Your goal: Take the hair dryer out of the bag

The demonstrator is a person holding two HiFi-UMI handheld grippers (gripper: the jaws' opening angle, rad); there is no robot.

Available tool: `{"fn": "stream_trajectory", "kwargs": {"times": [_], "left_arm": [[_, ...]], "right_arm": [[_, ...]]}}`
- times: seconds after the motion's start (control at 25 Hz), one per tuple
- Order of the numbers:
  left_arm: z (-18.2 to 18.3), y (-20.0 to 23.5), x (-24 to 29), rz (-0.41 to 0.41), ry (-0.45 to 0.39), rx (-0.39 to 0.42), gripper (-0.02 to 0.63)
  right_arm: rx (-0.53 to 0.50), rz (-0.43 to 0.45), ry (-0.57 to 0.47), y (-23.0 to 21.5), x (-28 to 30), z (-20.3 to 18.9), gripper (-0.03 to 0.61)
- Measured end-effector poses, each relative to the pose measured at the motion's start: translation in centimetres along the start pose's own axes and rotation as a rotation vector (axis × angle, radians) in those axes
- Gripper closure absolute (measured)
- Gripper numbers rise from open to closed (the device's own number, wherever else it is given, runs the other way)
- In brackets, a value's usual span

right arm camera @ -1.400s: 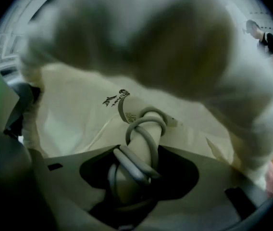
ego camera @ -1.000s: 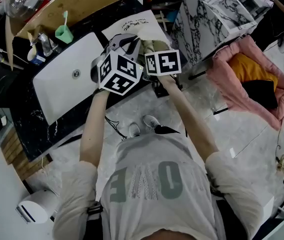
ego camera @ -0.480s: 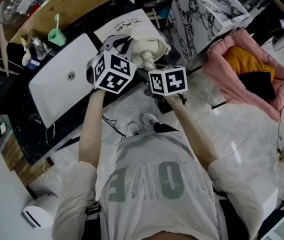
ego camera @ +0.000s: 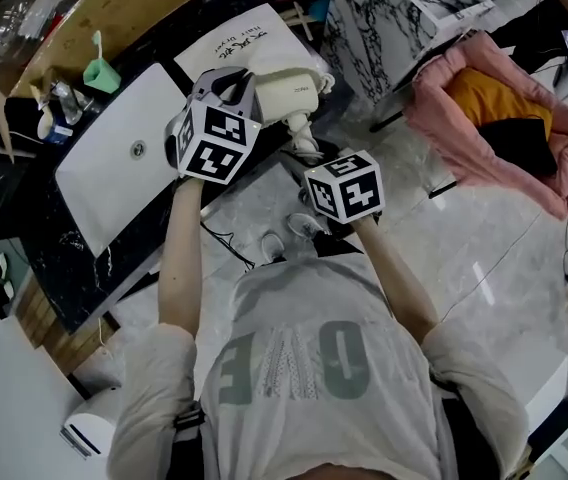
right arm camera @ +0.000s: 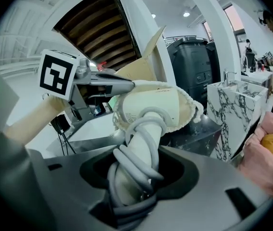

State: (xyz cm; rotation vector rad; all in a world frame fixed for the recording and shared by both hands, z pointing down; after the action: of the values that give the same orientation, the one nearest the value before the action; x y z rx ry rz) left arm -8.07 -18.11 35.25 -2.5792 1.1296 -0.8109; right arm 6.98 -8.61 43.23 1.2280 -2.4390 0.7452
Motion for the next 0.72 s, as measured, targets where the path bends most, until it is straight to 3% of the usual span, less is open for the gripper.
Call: {"fn": "stream_trajectory", "kwargs": {"times": [0.72], "left_arm": [[-1.2, -0.9, 0.3, -0.039, 0.001, -0.046, 0.572]], "right_arm": [[0.044, -0.046, 0.006, -0.2, -2.3, -3.2, 0.345]]}}
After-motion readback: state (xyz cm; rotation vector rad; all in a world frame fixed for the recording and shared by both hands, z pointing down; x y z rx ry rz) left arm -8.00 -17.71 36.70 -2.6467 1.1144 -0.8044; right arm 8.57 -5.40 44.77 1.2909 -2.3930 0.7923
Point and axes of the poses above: the fingertips, and each gripper's own axes: x forward along the fingers, y to its left, z out of its top, the point moved 10 cm from there along -x, backward along the fingers, and after that the axes turned 8 degrees about -y, right-handed, at the moved point
